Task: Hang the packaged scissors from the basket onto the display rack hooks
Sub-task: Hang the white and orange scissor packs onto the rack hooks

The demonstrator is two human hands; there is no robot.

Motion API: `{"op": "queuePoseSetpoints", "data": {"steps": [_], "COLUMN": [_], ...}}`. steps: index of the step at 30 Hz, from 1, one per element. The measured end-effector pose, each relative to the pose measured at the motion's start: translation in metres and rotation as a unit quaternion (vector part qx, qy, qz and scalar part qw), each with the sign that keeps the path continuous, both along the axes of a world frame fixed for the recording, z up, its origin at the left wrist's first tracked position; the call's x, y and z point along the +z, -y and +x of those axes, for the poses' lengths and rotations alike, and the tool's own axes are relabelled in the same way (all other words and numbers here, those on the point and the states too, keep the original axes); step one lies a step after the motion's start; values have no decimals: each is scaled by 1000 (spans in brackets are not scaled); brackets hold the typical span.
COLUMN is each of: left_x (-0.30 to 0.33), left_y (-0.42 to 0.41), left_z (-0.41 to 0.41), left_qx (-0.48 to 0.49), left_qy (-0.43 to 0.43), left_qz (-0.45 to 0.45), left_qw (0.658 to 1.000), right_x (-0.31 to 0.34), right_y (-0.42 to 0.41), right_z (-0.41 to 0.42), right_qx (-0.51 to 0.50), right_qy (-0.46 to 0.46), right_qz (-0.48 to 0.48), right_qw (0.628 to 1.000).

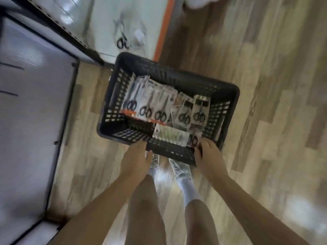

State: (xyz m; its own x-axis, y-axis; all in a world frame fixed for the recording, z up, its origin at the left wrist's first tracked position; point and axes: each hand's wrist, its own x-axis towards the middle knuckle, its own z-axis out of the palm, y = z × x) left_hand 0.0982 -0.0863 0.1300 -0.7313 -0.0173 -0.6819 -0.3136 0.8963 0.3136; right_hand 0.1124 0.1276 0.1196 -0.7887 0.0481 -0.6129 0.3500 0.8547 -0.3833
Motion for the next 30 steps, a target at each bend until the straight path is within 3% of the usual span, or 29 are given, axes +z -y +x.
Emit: {"op": "queuePoseSetpoints", "data": {"steps": [8,18,23,30], "left_x": [-119,-257,-306,-334], "left_y": [3,21,11,6], "left_z": [-43,-106,-127,-138], "left_qx": [-89,-89,-164,-100], "left_qy": [-19,-51,-58,-179], "left_qz": [-23,-27,-114,-211], "left_qw": [996,994,978,956], "right_x": [-112,-265,-322,-358], "right_y": [18,71,91,94], "right_z": [-31,-116,-137,-148], "right_qx": [-33,-72,-73,-117], "right_qy": [6,-11,-34,-29], "right_qz": [16,-41,-44,1], "right_qw": [999,997,996,993]}}
